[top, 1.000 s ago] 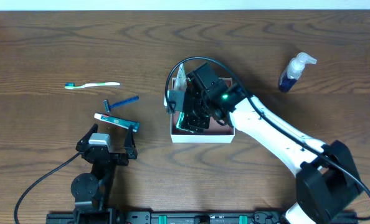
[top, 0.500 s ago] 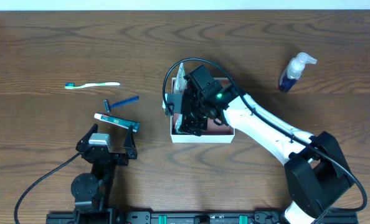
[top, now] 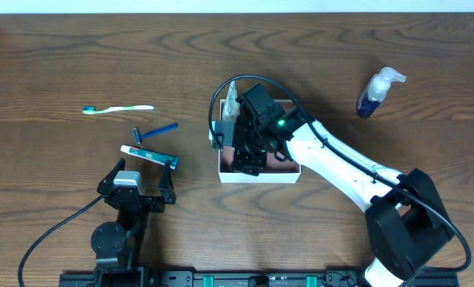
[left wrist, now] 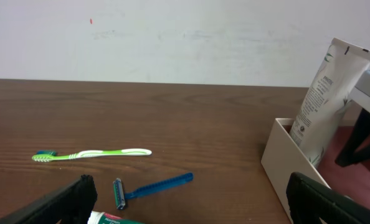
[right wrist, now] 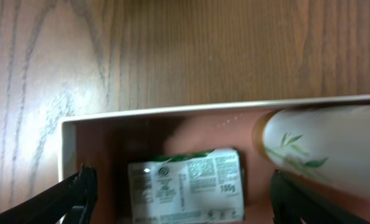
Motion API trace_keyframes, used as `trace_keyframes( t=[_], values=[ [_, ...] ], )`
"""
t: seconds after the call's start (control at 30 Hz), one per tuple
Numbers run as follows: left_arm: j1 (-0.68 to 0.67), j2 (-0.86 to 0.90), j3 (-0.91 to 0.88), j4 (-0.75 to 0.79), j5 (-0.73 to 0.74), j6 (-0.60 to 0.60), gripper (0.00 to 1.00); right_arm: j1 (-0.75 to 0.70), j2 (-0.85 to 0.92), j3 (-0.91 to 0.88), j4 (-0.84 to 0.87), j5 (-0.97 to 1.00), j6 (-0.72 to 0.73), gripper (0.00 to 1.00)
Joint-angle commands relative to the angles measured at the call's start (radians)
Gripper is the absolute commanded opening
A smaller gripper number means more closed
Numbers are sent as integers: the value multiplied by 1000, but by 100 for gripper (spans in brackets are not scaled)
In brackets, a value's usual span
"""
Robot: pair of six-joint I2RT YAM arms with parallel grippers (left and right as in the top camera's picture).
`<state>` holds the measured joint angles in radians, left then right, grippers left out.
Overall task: Pack container
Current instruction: 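Carry the soap bar into the box, lower it, and open the right gripper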
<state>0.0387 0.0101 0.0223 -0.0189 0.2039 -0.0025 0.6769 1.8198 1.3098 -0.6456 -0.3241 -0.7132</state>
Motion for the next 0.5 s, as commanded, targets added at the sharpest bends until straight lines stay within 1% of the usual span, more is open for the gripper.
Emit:
trace_keyframes(
  t=[0.0, 0.13, 0.23, 0.33, 0.43, 0.47],
  values=[
    [5, -6, -18, -32, 21, 6, 98, 11, -84, 18, -18, -5, -6, 86],
    [5, -6, -18, -32, 21, 6, 98, 11, -176, 18, -67, 32, 18, 86],
    [5, -6, -18, -32, 21, 6, 98, 8, -261, 18, -112, 113, 109, 86],
    [5, -6, -18, -32, 21, 6, 98, -11, -334, 18, -142, 234, 245, 86],
    [5, -6, -18, -32, 21, 6, 98, -61, -386, 18, -143, 391, 441, 85],
    [5, -6, -18, -32, 21, 6, 98, -88, -396, 18, -143, 436, 497, 86]
  ],
)
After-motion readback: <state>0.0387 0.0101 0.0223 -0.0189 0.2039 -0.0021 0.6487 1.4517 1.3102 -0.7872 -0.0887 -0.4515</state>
